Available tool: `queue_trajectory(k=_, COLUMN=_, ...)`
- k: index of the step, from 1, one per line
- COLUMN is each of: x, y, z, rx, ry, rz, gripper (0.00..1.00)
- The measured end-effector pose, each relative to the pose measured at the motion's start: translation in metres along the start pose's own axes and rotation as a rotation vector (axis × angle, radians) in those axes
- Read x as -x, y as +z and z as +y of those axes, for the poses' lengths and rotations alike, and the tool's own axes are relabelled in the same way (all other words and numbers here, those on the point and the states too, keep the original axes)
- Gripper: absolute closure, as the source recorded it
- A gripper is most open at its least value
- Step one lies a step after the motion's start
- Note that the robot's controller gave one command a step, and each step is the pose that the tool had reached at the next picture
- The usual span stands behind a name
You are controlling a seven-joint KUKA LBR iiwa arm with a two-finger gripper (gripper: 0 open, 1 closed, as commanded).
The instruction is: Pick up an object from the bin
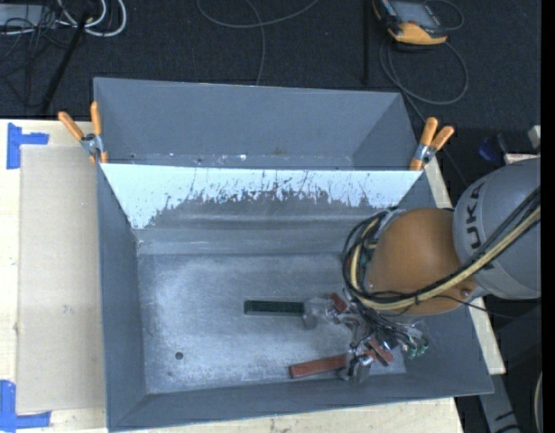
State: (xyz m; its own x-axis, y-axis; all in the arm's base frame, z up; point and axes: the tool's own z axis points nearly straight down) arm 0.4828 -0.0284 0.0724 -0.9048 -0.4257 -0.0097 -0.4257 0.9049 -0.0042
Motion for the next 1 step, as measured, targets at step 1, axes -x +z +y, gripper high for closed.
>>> queue_trajectory(k=1, x=-0.0023, y=0.0014, z=0.0015, rx=0.005, ry=-0.002, rz=0.009, gripper=1.0)
